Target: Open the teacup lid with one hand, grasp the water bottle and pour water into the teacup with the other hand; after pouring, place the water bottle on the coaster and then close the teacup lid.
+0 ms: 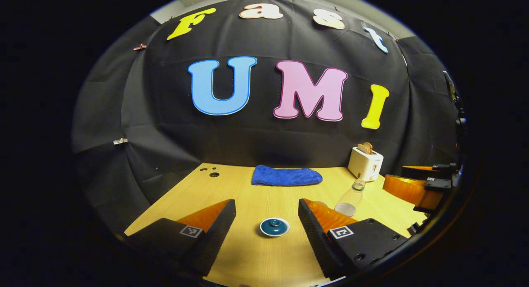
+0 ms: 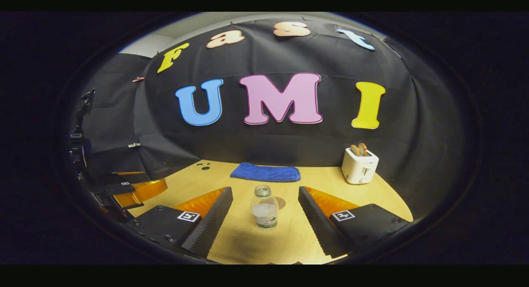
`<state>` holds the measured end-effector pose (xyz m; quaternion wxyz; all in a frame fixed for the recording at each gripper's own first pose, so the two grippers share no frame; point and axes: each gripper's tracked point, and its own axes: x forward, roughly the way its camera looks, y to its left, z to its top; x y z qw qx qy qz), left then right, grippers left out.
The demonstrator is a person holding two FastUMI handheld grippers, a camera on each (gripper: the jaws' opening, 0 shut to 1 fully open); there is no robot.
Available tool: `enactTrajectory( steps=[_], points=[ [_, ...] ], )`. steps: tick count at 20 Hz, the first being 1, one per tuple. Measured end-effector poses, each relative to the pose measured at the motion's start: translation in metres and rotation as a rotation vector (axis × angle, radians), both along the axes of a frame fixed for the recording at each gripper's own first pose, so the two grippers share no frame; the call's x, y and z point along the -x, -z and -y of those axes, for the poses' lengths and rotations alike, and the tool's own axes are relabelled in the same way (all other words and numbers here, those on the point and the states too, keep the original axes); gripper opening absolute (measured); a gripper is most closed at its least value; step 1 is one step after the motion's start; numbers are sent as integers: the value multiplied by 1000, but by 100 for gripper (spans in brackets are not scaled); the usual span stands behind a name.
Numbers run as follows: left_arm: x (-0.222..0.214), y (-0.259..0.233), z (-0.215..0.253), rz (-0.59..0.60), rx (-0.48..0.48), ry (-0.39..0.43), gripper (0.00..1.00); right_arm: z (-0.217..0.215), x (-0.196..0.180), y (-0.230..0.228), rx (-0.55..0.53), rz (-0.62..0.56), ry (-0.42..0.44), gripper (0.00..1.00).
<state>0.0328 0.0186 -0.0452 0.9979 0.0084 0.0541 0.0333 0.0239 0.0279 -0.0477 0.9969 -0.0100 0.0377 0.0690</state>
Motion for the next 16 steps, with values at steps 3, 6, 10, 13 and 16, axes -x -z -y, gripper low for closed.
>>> enactTrajectory(
  steps=[3, 6, 10, 13, 16],
  points=[
    [-15, 13, 1, -19, -30, 9, 95, 2, -6, 8, -2, -8, -13, 99],
    [-39, 36, 1, -55, -52, 14, 95, 7, -14, 28, -4, -36, -17, 99],
    [-71, 72, 5, -74, -94, 41, 95, 13, -27, 62, -9, -83, -2, 99],
    [-92, 100, 11, -88, -109, 75, 90, 13, -30, 85, -16, -107, 8, 100],
    [-110, 121, 15, -96, -129, 94, 84, 4, -31, 107, 1, -126, -2, 100]
  ],
)
